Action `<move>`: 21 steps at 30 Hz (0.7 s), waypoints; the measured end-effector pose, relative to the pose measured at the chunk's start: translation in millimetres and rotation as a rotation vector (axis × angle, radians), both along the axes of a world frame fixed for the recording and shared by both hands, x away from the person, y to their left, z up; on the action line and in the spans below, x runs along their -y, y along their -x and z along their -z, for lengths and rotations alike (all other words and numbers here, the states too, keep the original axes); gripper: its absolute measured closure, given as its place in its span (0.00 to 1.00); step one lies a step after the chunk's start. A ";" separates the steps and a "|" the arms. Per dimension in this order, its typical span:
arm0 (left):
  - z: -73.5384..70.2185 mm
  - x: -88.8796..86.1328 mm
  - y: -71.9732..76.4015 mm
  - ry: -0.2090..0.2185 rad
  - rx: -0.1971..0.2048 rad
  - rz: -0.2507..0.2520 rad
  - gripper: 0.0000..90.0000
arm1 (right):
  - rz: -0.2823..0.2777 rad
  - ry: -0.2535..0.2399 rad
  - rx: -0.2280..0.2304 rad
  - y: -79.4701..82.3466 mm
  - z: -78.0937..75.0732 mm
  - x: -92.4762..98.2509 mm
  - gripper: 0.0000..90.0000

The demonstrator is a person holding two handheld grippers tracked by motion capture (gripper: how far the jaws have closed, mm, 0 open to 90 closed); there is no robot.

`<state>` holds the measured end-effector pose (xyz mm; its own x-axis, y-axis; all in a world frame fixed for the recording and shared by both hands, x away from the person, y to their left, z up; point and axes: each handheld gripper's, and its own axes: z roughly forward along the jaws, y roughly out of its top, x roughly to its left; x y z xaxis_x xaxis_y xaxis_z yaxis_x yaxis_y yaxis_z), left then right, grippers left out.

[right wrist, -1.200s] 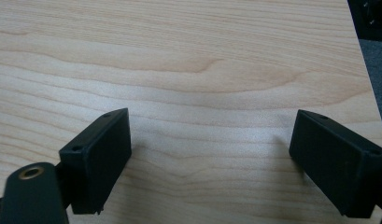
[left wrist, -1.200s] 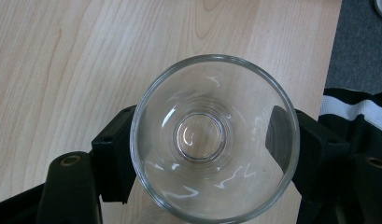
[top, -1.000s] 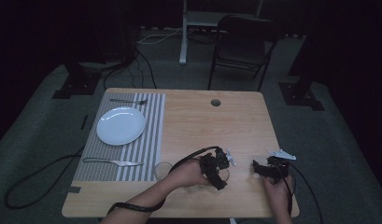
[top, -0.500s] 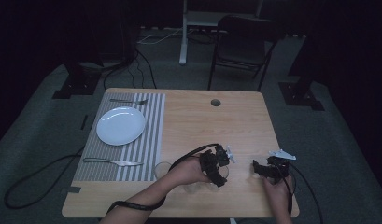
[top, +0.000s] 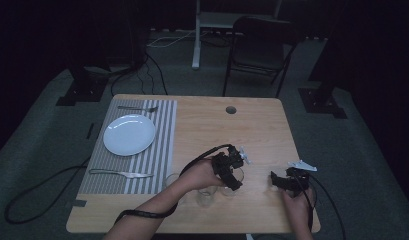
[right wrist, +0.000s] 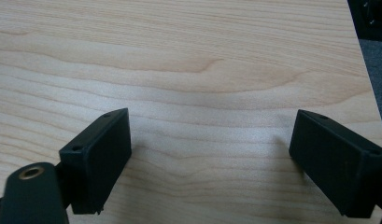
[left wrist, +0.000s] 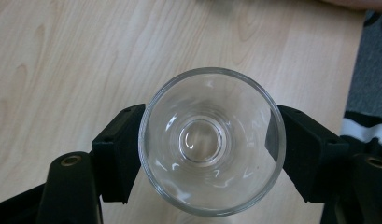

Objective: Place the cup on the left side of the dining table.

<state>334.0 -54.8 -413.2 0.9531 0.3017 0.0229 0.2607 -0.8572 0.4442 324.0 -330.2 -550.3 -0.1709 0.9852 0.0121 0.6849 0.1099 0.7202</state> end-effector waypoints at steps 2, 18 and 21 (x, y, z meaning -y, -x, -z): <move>-1.3 -1.7 -3.1 -0.012 0.012 -0.007 0.32 | 0.000 0.000 0.000 0.0 0.0 0.0 0.14; -4.9 -33.5 -28.8 -0.022 0.032 -0.129 0.32 | 0.001 -0.001 0.001 -0.1 0.0 -0.1 0.14; -5.6 -42.2 -31.0 -0.017 0.022 -0.146 0.32 | 0.001 -0.001 0.001 -0.1 0.1 -0.1 0.14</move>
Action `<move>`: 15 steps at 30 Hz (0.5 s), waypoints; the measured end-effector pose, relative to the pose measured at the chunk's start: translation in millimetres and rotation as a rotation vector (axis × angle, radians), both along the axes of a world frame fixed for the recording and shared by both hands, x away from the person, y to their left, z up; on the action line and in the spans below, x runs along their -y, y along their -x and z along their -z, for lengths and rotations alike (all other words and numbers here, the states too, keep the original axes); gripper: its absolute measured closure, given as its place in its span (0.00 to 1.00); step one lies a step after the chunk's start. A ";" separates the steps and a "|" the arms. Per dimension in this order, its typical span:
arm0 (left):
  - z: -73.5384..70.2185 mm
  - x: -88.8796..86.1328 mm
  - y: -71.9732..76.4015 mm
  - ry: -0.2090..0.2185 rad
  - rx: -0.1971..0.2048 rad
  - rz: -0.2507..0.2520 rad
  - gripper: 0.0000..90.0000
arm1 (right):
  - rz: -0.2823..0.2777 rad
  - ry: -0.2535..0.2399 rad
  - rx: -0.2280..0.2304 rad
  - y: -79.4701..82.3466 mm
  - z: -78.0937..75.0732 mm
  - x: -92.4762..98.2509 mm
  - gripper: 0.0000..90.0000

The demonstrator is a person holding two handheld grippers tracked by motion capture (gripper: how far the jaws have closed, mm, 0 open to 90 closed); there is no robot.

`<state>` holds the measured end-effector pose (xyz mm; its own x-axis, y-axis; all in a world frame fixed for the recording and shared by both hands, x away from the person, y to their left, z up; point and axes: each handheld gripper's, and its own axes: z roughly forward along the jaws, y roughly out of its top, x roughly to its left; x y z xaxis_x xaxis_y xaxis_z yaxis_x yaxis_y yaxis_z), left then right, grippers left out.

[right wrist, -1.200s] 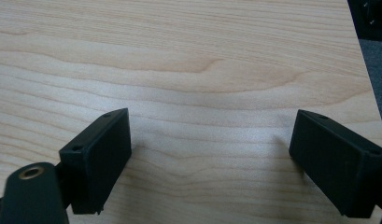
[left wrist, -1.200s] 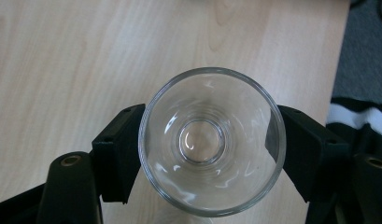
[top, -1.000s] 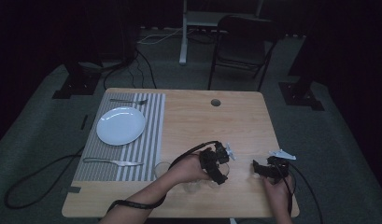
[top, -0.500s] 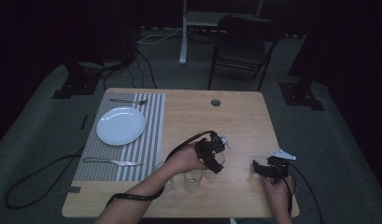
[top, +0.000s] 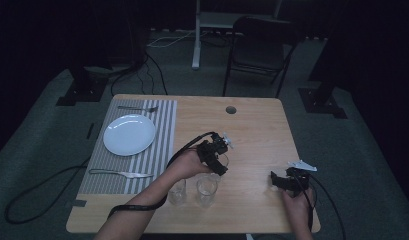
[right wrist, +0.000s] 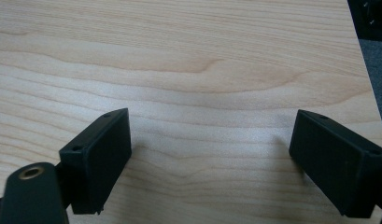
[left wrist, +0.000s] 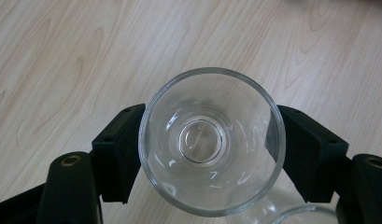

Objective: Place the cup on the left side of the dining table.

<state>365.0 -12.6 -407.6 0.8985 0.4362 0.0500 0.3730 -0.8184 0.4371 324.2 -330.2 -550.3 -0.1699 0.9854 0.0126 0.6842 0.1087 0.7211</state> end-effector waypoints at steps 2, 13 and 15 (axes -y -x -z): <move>-1.5 -6.9 -1.7 0.005 -0.001 -0.016 0.32 | 0.000 0.000 0.000 0.0 0.0 0.0 0.14; -5.8 -45.0 -11.3 0.026 0.016 -0.121 0.32 | 0.001 0.000 0.000 0.0 0.0 0.0 0.14; -6.9 -51.3 -11.5 0.024 0.017 -0.129 0.32 | 0.001 0.000 0.000 0.0 0.0 0.0 0.14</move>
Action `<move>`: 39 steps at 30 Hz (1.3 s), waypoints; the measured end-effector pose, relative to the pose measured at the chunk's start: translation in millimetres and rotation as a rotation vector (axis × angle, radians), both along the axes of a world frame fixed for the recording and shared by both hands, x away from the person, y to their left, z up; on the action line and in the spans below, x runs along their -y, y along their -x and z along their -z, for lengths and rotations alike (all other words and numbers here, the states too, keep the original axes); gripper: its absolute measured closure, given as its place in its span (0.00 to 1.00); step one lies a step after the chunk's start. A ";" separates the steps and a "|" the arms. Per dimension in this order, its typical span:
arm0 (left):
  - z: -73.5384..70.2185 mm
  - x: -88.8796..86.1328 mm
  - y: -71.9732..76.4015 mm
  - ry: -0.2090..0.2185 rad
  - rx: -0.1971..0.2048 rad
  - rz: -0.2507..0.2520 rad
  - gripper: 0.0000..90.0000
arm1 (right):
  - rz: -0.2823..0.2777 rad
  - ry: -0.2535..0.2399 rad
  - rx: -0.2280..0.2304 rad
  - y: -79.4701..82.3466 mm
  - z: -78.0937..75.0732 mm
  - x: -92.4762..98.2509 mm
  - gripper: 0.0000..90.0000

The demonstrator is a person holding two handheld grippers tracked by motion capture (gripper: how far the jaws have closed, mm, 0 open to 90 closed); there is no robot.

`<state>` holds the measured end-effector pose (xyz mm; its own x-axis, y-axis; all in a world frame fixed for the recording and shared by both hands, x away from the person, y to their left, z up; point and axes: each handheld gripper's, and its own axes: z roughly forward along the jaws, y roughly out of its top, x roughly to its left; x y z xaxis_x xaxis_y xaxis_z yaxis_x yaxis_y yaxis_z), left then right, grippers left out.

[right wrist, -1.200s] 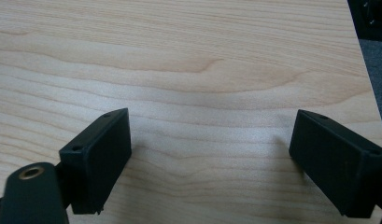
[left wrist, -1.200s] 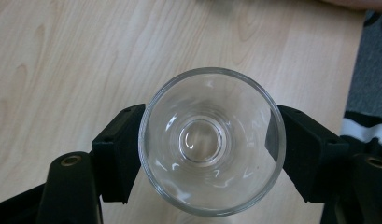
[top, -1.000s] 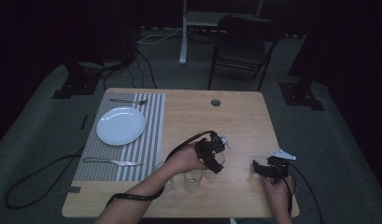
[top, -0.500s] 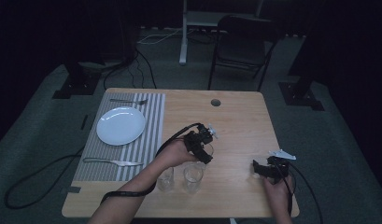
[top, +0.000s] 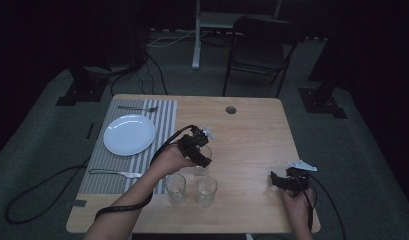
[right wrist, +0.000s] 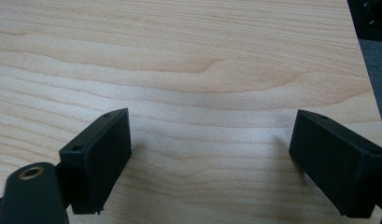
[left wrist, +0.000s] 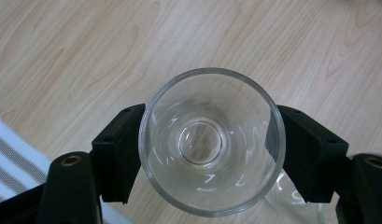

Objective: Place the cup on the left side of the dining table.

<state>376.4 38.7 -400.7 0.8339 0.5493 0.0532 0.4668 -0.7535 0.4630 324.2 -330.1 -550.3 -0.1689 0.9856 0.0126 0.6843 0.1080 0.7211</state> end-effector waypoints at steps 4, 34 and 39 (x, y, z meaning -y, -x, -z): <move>-2.9 -11.5 0.7 -0.010 0.015 -0.024 0.32 | 0.001 0.000 0.000 -0.1 0.0 0.0 0.14; -9.6 -125.0 -10.2 -0.023 0.007 -0.246 0.32 | 0.002 -0.001 -0.001 0.0 0.0 -0.2 0.14; -6.1 -138.2 -12.7 -0.021 0.003 -0.277 0.32 | 0.003 0.000 0.000 0.3 0.0 -0.2 0.14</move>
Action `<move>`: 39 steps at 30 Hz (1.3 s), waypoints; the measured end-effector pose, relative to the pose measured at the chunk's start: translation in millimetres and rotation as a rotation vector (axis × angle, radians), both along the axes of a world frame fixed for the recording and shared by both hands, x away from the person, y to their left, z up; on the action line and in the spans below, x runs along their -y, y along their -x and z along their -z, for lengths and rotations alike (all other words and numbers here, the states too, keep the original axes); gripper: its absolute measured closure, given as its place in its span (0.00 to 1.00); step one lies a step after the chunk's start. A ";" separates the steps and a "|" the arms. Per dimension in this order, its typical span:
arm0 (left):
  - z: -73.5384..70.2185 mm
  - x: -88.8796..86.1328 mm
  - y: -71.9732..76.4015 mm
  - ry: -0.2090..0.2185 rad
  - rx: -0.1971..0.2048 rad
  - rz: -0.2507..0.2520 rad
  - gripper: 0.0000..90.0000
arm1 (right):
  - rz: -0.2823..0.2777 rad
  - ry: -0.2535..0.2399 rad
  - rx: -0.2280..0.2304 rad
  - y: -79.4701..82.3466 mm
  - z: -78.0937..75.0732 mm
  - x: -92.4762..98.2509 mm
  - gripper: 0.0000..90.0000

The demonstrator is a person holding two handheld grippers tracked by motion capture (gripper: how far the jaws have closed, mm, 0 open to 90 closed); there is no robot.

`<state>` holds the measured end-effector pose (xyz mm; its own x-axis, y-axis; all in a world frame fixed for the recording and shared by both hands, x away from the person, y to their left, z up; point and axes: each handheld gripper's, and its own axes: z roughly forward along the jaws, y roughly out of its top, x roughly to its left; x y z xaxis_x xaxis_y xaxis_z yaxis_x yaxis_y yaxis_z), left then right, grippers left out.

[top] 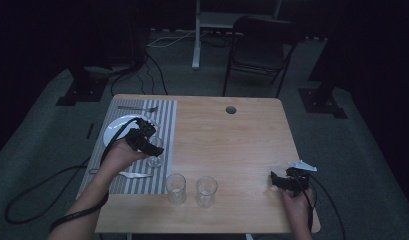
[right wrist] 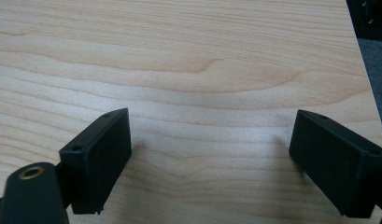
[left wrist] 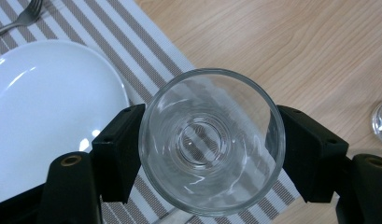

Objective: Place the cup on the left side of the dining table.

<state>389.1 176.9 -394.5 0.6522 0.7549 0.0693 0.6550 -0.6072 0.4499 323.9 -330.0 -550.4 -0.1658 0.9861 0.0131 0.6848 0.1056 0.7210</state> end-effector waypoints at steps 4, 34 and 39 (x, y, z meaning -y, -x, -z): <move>3.0 -9.5 -1.4 0.013 -0.003 -0.017 0.32 | 0.001 0.000 0.001 -0.1 0.0 -0.1 0.14; 33.2 -42.2 -10.6 0.057 -0.028 -0.114 0.32 | 0.003 0.000 0.000 -0.1 0.0 -0.2 0.14; 33.7 -40.6 -10.5 0.053 -0.020 -0.112 0.32 | 0.003 0.000 0.000 -0.1 0.0 -0.2 0.14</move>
